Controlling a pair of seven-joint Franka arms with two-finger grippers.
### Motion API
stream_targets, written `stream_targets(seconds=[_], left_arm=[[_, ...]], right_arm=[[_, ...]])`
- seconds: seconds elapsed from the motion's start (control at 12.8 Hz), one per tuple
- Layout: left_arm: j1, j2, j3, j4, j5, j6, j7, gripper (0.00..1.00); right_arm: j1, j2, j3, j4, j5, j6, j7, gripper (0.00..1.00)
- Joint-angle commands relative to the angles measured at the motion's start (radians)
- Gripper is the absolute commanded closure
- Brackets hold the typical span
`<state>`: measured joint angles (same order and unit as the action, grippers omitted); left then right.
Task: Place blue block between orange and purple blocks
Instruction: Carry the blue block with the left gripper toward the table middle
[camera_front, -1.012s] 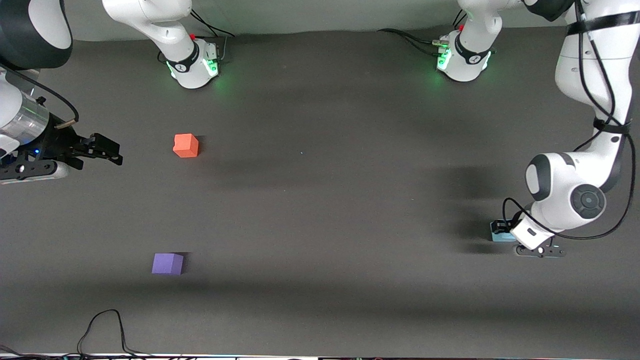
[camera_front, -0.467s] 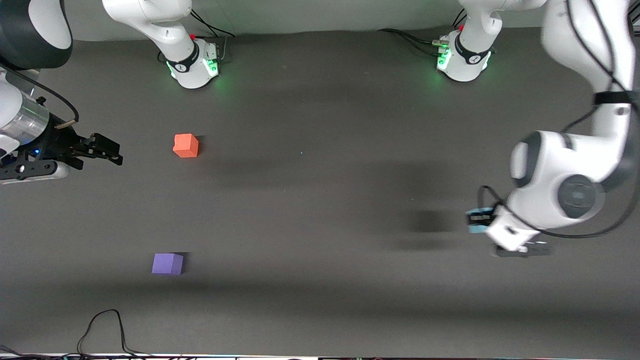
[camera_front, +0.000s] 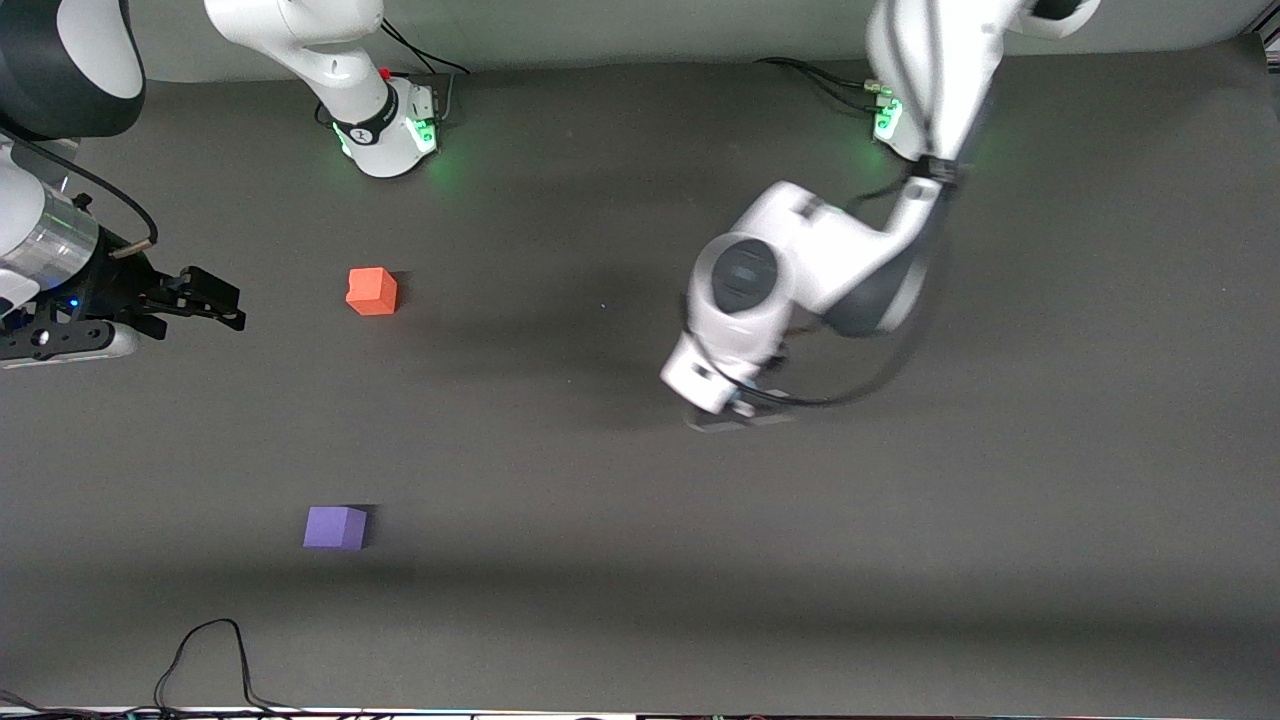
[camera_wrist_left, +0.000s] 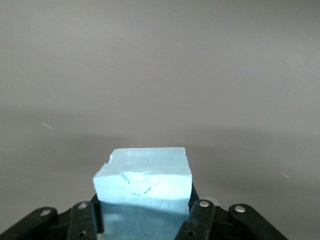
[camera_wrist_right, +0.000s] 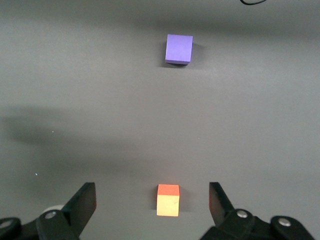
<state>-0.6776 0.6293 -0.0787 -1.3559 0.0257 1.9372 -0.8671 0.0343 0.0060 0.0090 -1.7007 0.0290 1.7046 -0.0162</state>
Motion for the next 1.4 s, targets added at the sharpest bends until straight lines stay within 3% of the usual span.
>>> stream_targets(seconds=[0.0, 0.23, 0.86, 0.93, 1.01, 1.09, 1.32], left_arm=[[-0.127, 0.124, 0.02, 0.136, 0.007, 0.021, -0.067, 0.73], [-0.215, 0.199, 0.023, 0.152, 0.007, 0.138, -0.107, 0.73], [-0.224, 0.323, 0.028, 0.149, 0.04, 0.259, -0.109, 0.72], [-0.224, 0.326, 0.028, 0.149, 0.04, 0.261, -0.107, 0.63], [-0.223, 0.326, 0.028, 0.147, 0.042, 0.261, -0.104, 0.19], [-0.221, 0.322, 0.028, 0.147, 0.042, 0.256, -0.104, 0.0], [-0.195, 0.253, 0.027, 0.152, 0.03, 0.154, -0.093, 0.0]], right_arm=[[0.002, -0.007, -0.006, -0.004, 0.019, -0.003, -0.021, 0.0], [0.002, -0.007, -0.006, -0.008, 0.018, -0.002, -0.021, 0.0], [0.002, -0.007, -0.006, -0.016, 0.017, 0.004, -0.021, 0.0], [0.002, -0.007, -0.006, -0.016, 0.017, 0.006, -0.022, 0.0], [0.002, -0.007, -0.006, -0.016, 0.017, 0.006, -0.022, 0.0], [0.002, -0.004, -0.006, -0.016, 0.017, 0.006, -0.022, 0.0], [0.002, 0.002, -0.006, -0.016, 0.015, 0.012, -0.021, 0.0]])
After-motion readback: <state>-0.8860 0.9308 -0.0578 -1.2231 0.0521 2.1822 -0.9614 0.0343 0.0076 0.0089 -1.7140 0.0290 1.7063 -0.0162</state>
